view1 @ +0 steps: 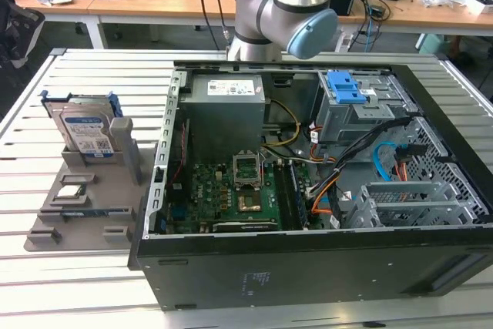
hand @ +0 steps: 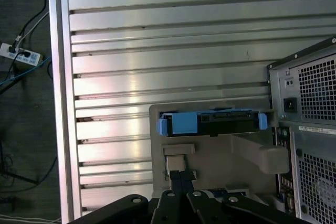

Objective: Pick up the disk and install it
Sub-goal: 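Pick up the disk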

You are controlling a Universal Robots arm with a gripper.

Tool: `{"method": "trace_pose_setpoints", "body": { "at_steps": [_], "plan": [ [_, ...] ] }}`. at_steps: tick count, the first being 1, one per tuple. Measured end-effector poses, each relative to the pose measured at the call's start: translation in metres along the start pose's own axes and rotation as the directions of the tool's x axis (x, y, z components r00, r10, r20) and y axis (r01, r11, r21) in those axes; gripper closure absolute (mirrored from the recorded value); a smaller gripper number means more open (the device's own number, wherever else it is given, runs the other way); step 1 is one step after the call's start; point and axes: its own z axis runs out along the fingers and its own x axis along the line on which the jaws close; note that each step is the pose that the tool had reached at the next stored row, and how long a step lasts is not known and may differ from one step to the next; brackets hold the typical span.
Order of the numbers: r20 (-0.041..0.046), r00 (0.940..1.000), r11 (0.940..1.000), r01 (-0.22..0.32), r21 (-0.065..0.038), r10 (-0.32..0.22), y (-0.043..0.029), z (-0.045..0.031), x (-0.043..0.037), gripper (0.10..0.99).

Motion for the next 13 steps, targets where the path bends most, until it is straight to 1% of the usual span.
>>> {"method": "trace_pose_setpoints", "body": {
  "at_steps": [1,2,3,4,8,9,10,11,12,13],
  "plan": [
    [0.0,1.0,1.0,0.0,0.0,0.0,0.0,0.0,0.0,0.98],
    [-0.002,0.9989,0.9989,0.046,0.0,-0.046,0.0,0.0,0.0,0.98],
    [-0.0037,0.9964,0.9964,0.085,-0.001,-0.085,0.0,0.0,0.0,0.98],
    [-0.0058,0.9911,0.9911,0.133,-0.002,-0.133,0.0,0.0,0.0,0.98],
    [-0.0081,0.9824,0.9824,0.187,-0.003,-0.187,0.0,0.0,0.0,0.98],
    [-0.0095,0.9751,0.9752,0.221,-0.003,-0.221,0.0,0.0,0.0,0.98],
    [-0.011,0.9663,0.9664,0.257,-0.004,-0.257,0.0,0.0,0.0,0.98],
    [-0.0117,0.9615,0.9616,0.275,-0.004,-0.275,0.0,0.0,0.0,0.98],
    [-0.0122,0.9583,0.9584,0.285,-0.004,-0.285,0.0,0.0,0.0,0.98],
    [-0.0131,0.951,0.9511,0.309,-0.005,-0.309,0.0,0.0,0.0,0.98]
  ]
}}
